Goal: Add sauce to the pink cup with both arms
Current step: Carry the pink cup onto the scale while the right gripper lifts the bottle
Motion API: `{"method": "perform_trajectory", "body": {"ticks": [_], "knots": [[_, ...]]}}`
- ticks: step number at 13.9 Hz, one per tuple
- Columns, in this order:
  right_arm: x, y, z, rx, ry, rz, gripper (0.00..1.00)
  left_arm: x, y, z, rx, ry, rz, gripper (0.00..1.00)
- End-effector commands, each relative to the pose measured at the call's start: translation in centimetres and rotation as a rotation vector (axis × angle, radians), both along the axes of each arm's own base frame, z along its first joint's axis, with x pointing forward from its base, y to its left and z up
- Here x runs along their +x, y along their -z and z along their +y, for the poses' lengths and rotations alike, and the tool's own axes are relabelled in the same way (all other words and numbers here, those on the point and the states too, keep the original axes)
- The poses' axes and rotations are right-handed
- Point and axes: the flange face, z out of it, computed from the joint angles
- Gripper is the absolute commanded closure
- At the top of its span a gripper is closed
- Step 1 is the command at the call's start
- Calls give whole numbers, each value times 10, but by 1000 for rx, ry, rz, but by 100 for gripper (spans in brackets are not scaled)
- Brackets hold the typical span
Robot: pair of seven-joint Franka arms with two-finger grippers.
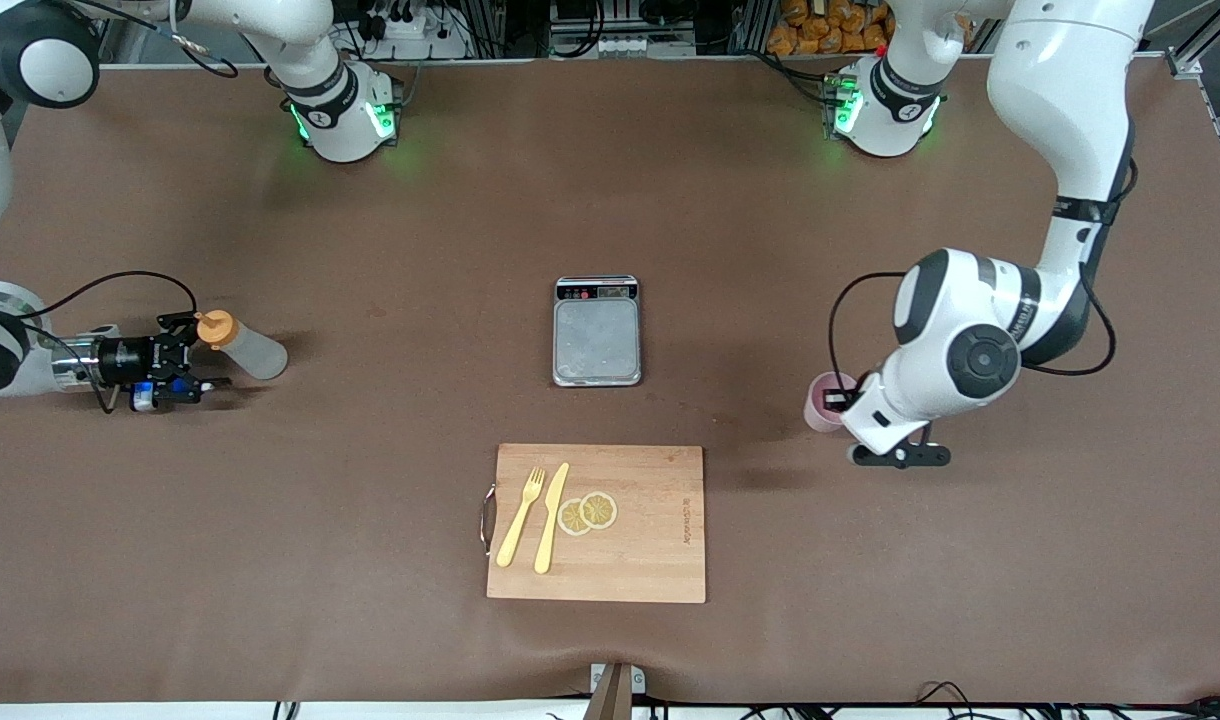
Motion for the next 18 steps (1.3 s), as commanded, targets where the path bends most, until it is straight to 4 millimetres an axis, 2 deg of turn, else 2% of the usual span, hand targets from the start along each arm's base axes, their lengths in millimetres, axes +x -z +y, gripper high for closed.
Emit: {"method": "perform_trajectory", "body": {"ticks": [1, 2, 4, 6, 9, 10, 13, 14, 17, 18], "knots": [[6, 3, 7, 30, 14, -2, 5, -20, -10, -44, 1, -49, 5, 100], [7, 3, 10, 32, 8, 0, 5, -26, -15, -66, -12, -73, 4, 100], [8, 4, 12, 33, 2, -1, 15, -41, -23, -115, -21, -125, 1, 100], [6, 6, 17, 46, -9, -14, 35, -56, -21, -164, -24, -180, 5, 100], [3, 10, 22, 57, -17, -16, 35, -80, -7, -240, -29, -251, 10, 100], [-1, 13, 25, 64, -18, -12, 34, -83, -2, -256, -37, -264, 14, 100], [-2, 18, 32, 75, -34, -41, 33, -99, 11, -301, -67, -281, 1, 100], [-2, 19, 32, 76, -34, -40, 35, -103, 13, -308, -77, -281, -11, 100], [-1, 19, 33, 75, -36, -43, 58, -112, 20, -314, -66, -265, -8, 100], [-1, 17, 33, 76, -38, -43, 59, -115, 26, -312, -56, -264, -1, 100]]}}
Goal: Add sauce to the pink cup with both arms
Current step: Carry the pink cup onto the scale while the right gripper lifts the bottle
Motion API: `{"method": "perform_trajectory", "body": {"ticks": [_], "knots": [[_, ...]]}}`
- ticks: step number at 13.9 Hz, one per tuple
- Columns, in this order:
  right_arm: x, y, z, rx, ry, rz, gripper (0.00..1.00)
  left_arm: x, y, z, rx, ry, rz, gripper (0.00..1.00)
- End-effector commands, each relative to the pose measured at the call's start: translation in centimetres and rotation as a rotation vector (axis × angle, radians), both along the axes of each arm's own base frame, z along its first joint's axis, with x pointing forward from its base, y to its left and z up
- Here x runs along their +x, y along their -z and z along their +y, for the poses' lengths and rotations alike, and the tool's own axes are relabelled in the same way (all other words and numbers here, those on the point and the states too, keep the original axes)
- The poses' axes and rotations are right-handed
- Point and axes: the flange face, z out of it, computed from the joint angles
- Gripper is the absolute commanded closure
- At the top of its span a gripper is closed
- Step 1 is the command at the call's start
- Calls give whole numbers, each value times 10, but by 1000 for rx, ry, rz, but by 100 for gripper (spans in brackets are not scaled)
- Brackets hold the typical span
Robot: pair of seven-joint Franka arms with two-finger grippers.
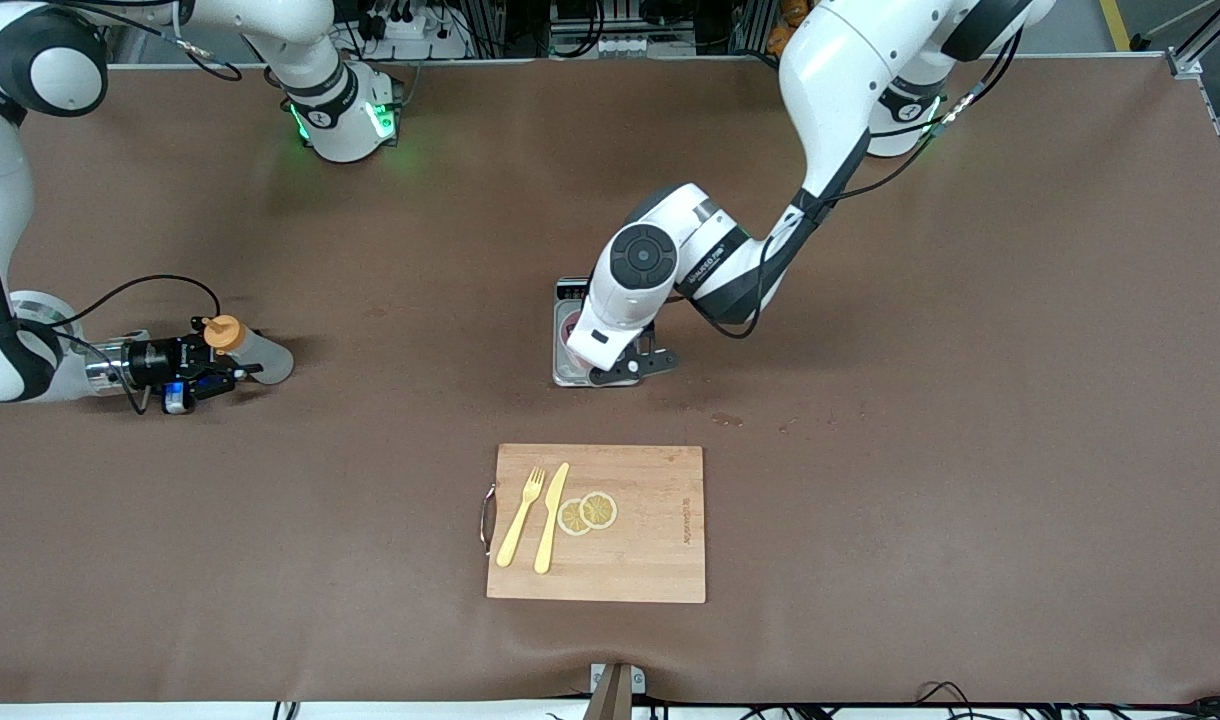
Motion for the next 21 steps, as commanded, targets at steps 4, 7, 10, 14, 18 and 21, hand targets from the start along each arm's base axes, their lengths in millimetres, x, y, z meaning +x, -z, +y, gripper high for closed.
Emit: {"method": "perform_trajectory", "body": {"ticks": [4, 7, 10, 14, 18, 21], "knots": [[16, -19, 9, -7, -15, -27, 62, -1, 15, 1, 36, -10, -3, 100], [35, -50, 16, -62, -27, 2, 62, -1, 20, 2, 44, -10, 6, 100], [52, -80, 26, -112, -39, 32, 61, -2, 20, 1, 49, -29, 6, 0], [72, -124, 49, -183, -66, 32, 62, 15, -22, 13, 35, -50, -50, 0], [101, -185, 95, -307, -66, 43, 62, 43, -82, 57, 97, -10, -116, 0], [118, -233, 148, -434, -69, 64, 62, 65, -107, 87, 87, -21, -141, 0]]}}
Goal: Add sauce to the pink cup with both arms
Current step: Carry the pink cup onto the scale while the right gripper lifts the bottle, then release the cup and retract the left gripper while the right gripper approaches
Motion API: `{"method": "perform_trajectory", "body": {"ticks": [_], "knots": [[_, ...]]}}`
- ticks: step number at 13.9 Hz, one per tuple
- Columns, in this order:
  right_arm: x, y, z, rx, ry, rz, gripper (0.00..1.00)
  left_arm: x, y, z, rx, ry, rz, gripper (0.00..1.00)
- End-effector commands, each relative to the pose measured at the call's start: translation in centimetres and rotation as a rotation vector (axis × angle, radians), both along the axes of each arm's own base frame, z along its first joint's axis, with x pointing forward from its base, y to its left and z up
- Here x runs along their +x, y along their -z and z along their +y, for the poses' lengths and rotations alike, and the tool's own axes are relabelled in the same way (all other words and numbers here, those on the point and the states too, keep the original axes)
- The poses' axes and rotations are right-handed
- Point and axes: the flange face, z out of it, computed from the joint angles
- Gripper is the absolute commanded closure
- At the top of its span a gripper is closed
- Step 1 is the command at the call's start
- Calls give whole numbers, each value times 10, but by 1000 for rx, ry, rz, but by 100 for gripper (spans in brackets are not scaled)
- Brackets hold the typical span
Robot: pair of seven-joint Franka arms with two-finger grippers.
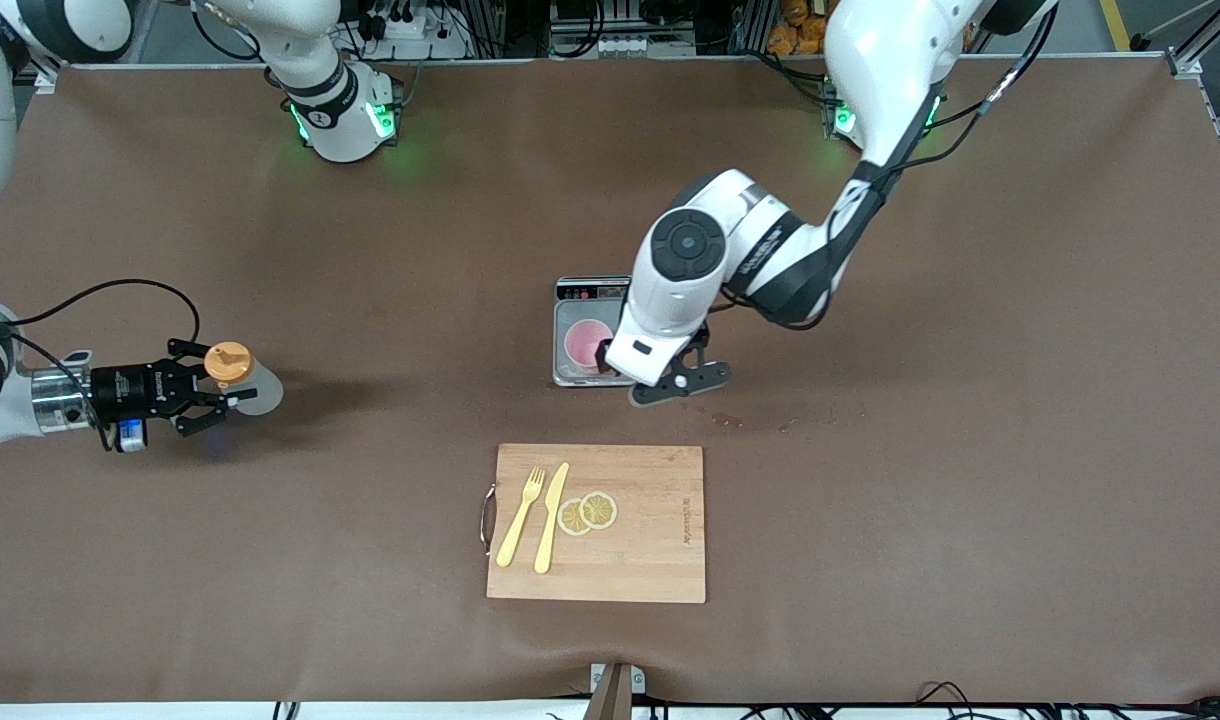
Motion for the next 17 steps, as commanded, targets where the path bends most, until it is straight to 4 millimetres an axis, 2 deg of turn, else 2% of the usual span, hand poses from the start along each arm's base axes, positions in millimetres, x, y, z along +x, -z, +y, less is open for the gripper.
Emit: {"method": "perform_trajectory", "body": {"ticks": [1, 4, 6, 9, 12, 13, 17], "knots": [[7, -54, 50, -119, 6, 25, 63, 14, -23, 30, 15, -11, -33, 0], [14, -84, 97, -200, 30, 44, 65, 41, -58, 79, 5, -66, -63, 0], [16, -97, 122, -285, 16, 36, 66, 61, -80, 128, 10, -93, -66, 0], [16, -115, 176, -387, 21, 39, 67, 83, -107, 204, 11, -85, -62, 0], [15, -129, 238, -504, 16, 39, 68, 91, -127, 266, 36, -44, -48, 0], [14, -134, 256, -530, 21, 40, 68, 89, -132, 280, 45, -9, -37, 0], [5, -134, 309, -622, 30, 34, 69, 82, -149, 344, 73, 86, 8, 0]]}}
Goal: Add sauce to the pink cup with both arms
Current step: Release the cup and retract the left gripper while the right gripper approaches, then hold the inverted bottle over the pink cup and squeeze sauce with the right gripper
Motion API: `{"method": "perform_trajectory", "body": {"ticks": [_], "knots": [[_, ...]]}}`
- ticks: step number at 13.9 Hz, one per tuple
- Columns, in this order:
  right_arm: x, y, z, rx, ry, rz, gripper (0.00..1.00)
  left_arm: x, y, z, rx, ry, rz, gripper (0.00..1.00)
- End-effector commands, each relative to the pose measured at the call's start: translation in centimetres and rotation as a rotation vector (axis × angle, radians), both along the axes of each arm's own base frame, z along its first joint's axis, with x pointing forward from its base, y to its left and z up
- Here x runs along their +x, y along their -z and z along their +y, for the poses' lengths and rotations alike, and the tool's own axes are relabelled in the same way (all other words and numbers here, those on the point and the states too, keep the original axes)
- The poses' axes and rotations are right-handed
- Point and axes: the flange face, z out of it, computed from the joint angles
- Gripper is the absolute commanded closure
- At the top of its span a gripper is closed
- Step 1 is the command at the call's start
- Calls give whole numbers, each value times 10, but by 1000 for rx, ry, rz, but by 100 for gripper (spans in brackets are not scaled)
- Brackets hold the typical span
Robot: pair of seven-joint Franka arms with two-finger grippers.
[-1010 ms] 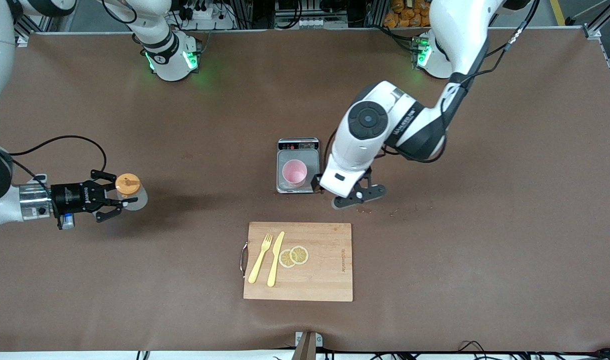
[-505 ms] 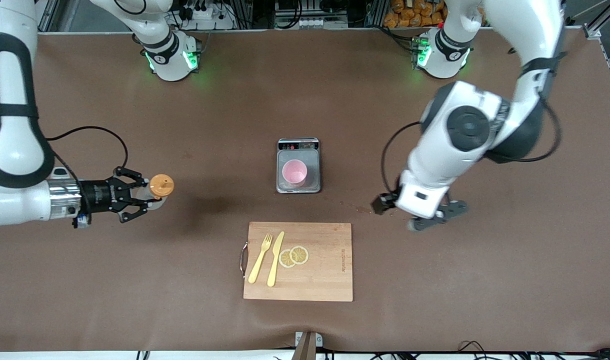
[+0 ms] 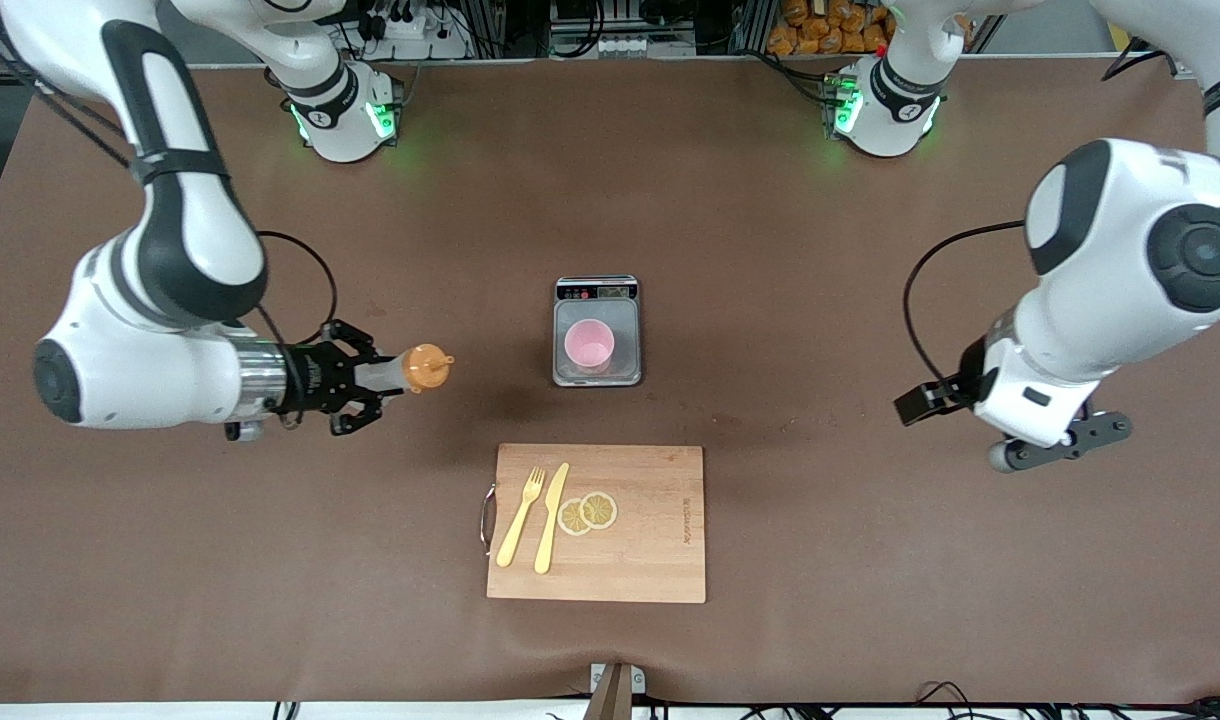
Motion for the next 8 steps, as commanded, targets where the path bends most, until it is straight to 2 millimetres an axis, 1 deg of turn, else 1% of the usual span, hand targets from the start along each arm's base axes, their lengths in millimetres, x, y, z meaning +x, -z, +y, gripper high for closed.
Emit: {"method": "perform_trajectory", "body": {"ticks": [1, 2, 3, 4, 5, 6, 8], "knots": [[-7, -12, 20, -65, 16, -10, 69, -20, -18, 35, 6, 73, 26, 0], [-9, -12, 30, -85, 27, -17, 69, -28, -28, 44, 5, 113, 24, 0], [-14, -10, 46, -124, 17, -17, 69, -34, -33, 58, 8, 132, 28, 0], [-22, -8, 66, -176, -9, -26, 71, -42, -43, 66, 13, 137, 18, 0], [-27, -6, 83, -221, -15, -47, 72, -50, -50, 64, 18, 152, 12, 0], [-31, -2, 95, -252, -3, -57, 72, -61, -62, 66, 28, 162, -1, 0], [-45, 9, 128, -306, -20, -65, 72, -84, -82, 62, 37, 199, -26, 0]]}}
